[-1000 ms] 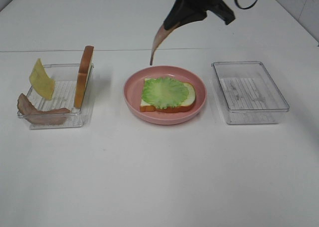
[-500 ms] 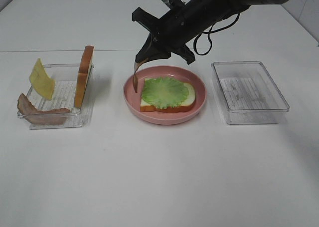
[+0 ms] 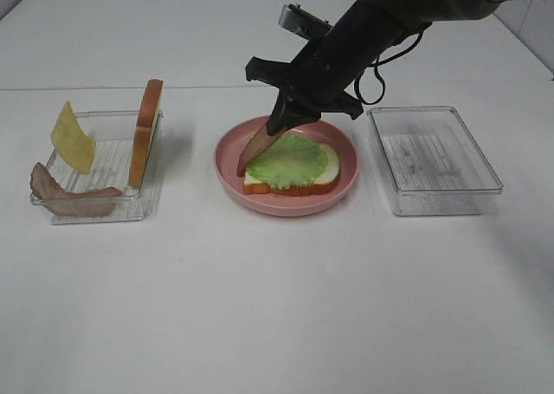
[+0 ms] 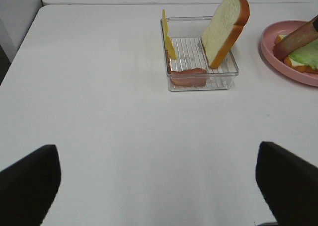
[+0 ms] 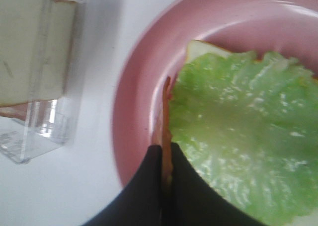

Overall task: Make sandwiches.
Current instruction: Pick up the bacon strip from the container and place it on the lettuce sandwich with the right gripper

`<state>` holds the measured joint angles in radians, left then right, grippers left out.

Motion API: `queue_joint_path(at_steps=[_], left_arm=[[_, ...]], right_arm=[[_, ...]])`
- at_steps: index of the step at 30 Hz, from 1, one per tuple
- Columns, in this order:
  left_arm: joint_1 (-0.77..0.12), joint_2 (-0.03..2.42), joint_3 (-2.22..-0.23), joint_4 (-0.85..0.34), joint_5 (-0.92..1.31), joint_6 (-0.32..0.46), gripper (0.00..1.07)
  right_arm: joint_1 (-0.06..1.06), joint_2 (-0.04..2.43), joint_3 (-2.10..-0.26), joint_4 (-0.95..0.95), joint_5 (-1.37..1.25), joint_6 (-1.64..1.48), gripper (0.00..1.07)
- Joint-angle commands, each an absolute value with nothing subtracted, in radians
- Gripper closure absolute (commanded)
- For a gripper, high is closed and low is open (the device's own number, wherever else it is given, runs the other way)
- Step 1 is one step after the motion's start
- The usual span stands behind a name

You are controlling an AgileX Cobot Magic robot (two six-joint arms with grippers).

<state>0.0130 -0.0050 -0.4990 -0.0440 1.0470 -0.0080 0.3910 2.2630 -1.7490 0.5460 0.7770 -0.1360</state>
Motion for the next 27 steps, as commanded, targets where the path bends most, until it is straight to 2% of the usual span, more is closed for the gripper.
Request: queue_joint_path(at_steps=[1, 3, 7, 19, 20, 21, 22, 23, 24, 25, 26, 27], left_arm=[[0.018, -0.026, -0.499, -0.042, 1.034, -0.007, 0.04], [0.018, -0.026, -0.499, -0.042, 1.034, -0.007, 0.04], [0.018, -0.026, -0.499, -0.042, 1.034, -0.007, 0.04], [0.018, -0.026, -0.499, -0.042, 1.034, -0.007, 0.04], [0.018, -0.026, -0.499, -0.042, 1.034, -0.007, 0.04], [0.018, -0.026, -0.499, -0.042, 1.034, -0.007, 0.04], [0.018, -0.026, -0.499, -0.042, 1.034, -0.007, 0.04], [0.018, -0.026, -0.499, -0.042, 1.034, -0.007, 0.04], [0.018, -0.026, -0.499, -0.042, 1.034, -0.007, 0.04], [0.018, -0.026, -0.499, -0.042, 1.034, -0.007, 0.04], [0.018, -0.026, -0.499, -0.042, 1.034, -0.007, 0.04], [0.018, -0.026, -0.499, -0.042, 1.034, -0.007, 0.04]], right_arm=[[0.390, 2.263, -1.751, 0.483, 0.777, -0.095, 1.07], [0.390, 2.263, -1.751, 0.365, 0.778, -0.019, 1.07], [0.390, 2.260, -1.751, 0.330, 0.778, 0.008, 1.07], [0.390, 2.258, -1.751, 0.334, 0.795, 0.013, 1.07], [0.390, 2.258, -1.751, 0.334, 0.796, 0.013, 0.97], [0.390, 2.258, -1.751, 0.334, 0.796, 0.013, 0.97], [0.390, 2.258, -1.751, 0.330, 0.797, 0.013, 0.79], [0.390, 2.258, -1.751, 0.330, 0.797, 0.013, 0.79], [0.390, 2.258, -1.751, 0.329, 0.797, 0.013, 0.66], [0.390, 2.251, -1.751, 0.321, 0.793, 0.013, 0.42], [0.390, 2.251, -1.751, 0.321, 0.793, 0.013, 0.42], [0.390, 2.245, -1.751, 0.311, 0.792, 0.014, 0.30]])
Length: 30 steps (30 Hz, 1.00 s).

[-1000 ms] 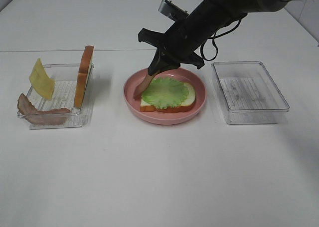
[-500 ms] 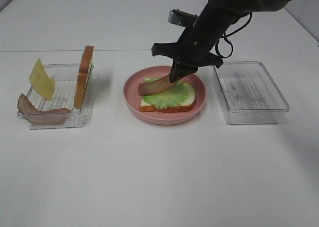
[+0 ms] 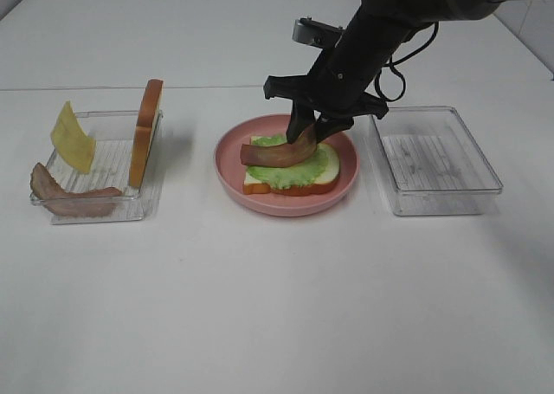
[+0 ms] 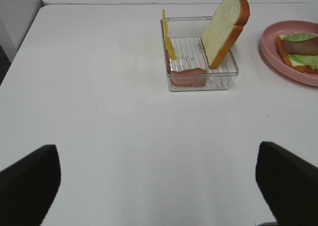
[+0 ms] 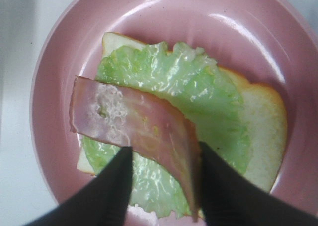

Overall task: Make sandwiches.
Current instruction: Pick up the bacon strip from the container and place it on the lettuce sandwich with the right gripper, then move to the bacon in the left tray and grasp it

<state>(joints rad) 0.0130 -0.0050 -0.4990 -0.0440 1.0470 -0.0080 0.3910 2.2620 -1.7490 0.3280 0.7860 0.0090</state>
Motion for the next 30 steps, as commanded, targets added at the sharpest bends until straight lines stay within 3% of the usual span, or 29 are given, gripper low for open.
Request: queue_joint_path(at_steps=[1, 3, 15, 23, 30], left_arm=[[0.018, -0.026, -0.499, -0.042, 1.034, -0.007, 0.04], [0.018, -0.026, -0.499, -0.042, 1.034, -0.007, 0.04], [0.018, -0.026, -0.499, -0.042, 1.034, -0.007, 0.04], [0.018, -0.026, -0.499, -0.042, 1.034, -0.007, 0.04], [0.018, -0.026, -0.499, -0.042, 1.034, -0.007, 0.04]], right_arm=[[0.390, 2.227, -1.751, 0.303, 0.792, 0.014, 0.13], [0.390, 2.216, -1.751, 0.293, 0.794, 0.014, 0.08], [0.371, 2.063, -1.752, 0.067, 0.976, 0.069, 0.09], [0.167, 1.997, -1.752, 0.059, 1.059, 0.057, 0.09], [0.146, 1.950, -1.700, 0.044, 1.117, 0.057, 0.09]])
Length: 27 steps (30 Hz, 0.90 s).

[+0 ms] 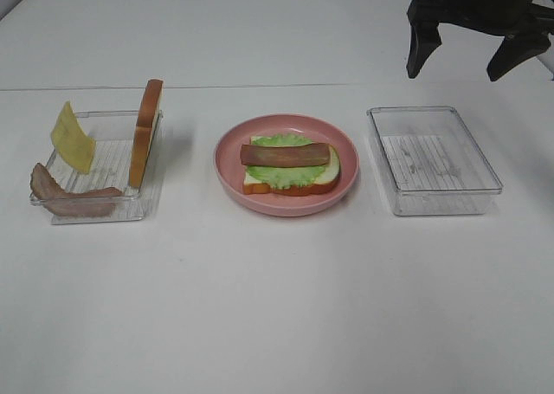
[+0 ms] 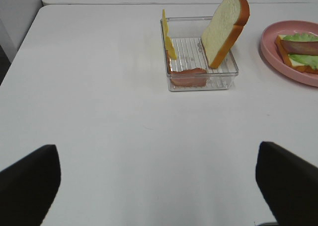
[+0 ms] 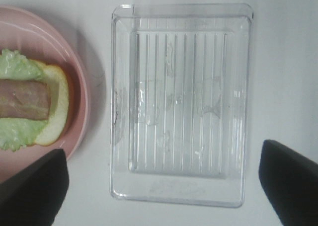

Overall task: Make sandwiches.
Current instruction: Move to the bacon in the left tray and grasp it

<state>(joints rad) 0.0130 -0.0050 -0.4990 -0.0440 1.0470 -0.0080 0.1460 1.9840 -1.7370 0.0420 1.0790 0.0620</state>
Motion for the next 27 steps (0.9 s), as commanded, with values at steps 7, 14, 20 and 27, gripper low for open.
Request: queue_joint_path(at_steps=[7, 14, 20, 27], left_arm=[[0.018, -0.026, -0.499, -0.042, 1.034, -0.007, 0.04], [0.018, -0.024, -0.499, -0.042, 1.034, -0.007, 0.04], [0.018, -0.023, -0.499, -0.042, 1.034, -0.007, 0.04], [0.018, -0.023, -0.499, -0.042, 1.034, -0.007, 0.04]], right_arm=[[0.146, 1.727, -1.377, 0.044, 1.082, 0.061, 0.09], [0.146, 1.255, -1.021, 0.044, 1.053, 0.060, 0.09], [0.146, 0.886, -0.851, 0.045, 1.053, 0.061, 0.09], [0.146, 0.546, -0.741, 0.045, 1.053, 0.061, 0.09]])
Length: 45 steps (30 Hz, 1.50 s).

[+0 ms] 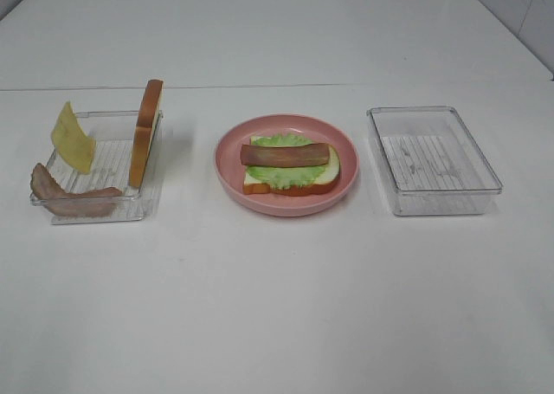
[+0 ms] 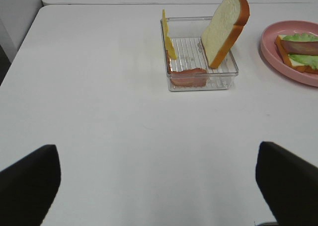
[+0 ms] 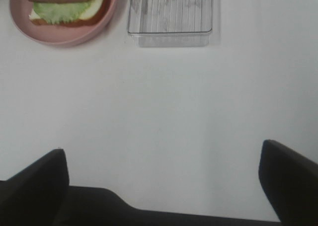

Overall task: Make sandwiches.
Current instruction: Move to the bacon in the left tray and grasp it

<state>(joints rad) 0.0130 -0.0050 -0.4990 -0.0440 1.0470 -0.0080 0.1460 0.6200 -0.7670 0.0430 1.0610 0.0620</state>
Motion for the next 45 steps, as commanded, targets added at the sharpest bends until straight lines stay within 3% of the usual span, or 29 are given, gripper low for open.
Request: queue_joint_path(at_steps=[1, 8, 20, 40, 45], left_arm=[[0.018, -0.023, -0.499, -0.042, 1.034, -0.007, 0.04], [0.018, -0.023, -0.499, -0.042, 1.034, -0.007, 0.04], [0.018, -0.023, -0.499, -0.042, 1.034, -0.007, 0.04], [0.018, -0.020, -0.499, -0.042, 1.034, -0.007, 0.04], [0.018, -0.020, -0.499, -0.042, 1.034, -0.007, 0.04]], right_arm=[[0.146, 0.451, -0.709, 0.045, 1.053, 0.061, 0.09], [0.146, 0.159, -0.576, 0.044, 1.046, 0.031, 0.09], [0.146, -0.031, -0.501, 0.067, 1.052, -0.049, 0.09], [0.142, -0.028, -0.501, 0.078, 1.052, -0.059, 0.09], [0.075, -0.028, -0.501, 0.088, 1.052, -0.059, 0.09]])
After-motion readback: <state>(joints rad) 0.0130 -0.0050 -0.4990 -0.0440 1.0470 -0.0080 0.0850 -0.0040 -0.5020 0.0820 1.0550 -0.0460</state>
